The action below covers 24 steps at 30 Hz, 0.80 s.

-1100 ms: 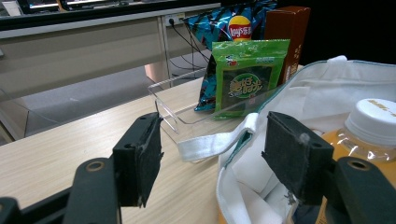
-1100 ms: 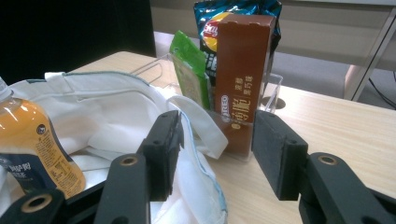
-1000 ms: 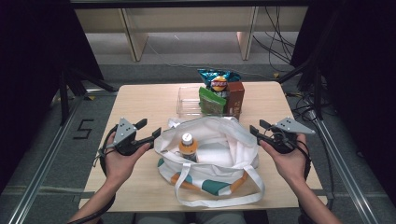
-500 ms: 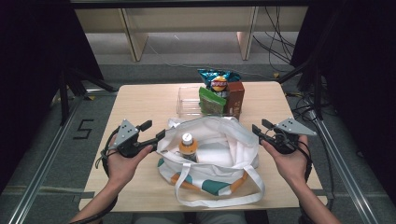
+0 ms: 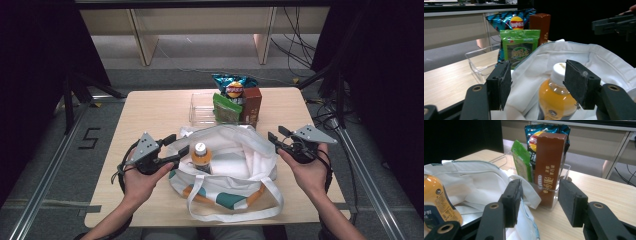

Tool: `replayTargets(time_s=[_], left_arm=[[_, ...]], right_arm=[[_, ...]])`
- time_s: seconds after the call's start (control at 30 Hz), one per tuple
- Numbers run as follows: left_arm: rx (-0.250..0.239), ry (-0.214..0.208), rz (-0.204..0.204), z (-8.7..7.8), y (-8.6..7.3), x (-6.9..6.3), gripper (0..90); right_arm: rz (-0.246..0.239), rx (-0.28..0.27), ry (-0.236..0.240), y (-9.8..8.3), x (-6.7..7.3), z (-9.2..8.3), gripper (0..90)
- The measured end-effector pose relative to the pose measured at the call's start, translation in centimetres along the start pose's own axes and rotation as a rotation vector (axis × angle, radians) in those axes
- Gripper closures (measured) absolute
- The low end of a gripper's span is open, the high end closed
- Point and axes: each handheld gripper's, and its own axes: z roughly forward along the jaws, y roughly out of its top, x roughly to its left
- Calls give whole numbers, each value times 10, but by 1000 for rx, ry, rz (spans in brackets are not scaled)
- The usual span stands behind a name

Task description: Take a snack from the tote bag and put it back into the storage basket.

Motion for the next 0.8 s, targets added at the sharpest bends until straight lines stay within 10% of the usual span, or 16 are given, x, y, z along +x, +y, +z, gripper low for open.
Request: replayTargets(time_s=[0.8], left_arm=[[53, -92, 19, 35, -11, -19, 490]], right_arm=[[7, 4, -6, -1, -2, 0, 532]])
